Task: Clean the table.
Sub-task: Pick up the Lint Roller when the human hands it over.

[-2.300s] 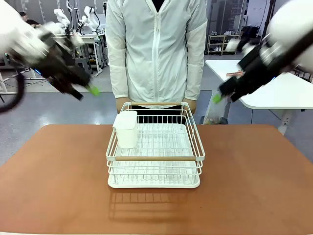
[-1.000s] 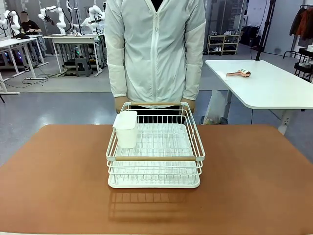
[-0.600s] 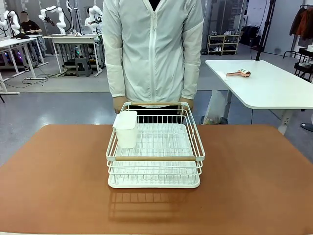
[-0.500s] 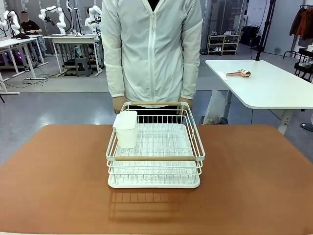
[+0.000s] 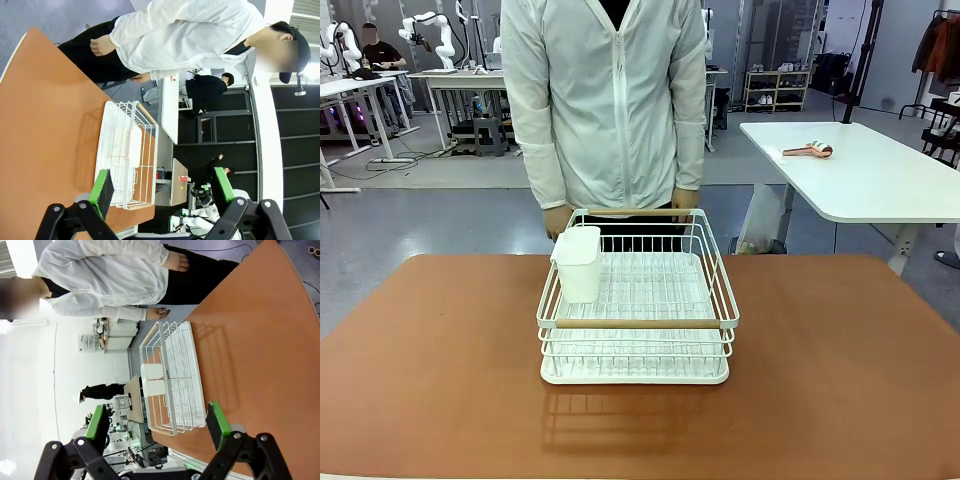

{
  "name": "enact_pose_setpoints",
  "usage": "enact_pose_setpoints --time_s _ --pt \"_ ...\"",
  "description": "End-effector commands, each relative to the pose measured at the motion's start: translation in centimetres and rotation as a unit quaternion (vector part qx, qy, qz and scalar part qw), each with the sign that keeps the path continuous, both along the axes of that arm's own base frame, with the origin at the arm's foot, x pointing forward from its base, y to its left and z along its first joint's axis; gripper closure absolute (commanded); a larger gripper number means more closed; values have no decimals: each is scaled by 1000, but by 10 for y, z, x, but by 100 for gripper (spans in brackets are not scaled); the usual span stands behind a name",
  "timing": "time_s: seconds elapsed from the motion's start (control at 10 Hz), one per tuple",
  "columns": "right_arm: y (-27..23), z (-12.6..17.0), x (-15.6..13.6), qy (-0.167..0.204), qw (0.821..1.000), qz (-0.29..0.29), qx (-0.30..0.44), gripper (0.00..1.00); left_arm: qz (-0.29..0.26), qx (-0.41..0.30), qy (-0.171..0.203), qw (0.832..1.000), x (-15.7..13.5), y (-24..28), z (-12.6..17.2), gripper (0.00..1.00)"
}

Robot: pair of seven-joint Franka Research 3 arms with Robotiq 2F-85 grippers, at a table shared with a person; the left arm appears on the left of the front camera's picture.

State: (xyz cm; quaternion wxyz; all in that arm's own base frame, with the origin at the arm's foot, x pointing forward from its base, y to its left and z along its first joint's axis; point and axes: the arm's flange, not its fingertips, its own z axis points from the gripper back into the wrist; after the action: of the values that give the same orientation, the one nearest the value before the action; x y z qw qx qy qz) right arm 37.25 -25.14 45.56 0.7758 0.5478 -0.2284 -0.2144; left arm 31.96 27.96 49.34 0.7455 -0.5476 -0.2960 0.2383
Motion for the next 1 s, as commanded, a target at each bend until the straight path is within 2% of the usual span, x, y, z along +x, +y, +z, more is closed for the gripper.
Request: enact_pose_setpoints --time_s 0.0,0.9 --pt "1 2 -1 -5 1000 2 2 0 1 -3 -5 1000 -1 3 3 0" --pt "1 2 -1 -5 1000 2 2 0 1 -3 -5 1000 -1 3 3 0"
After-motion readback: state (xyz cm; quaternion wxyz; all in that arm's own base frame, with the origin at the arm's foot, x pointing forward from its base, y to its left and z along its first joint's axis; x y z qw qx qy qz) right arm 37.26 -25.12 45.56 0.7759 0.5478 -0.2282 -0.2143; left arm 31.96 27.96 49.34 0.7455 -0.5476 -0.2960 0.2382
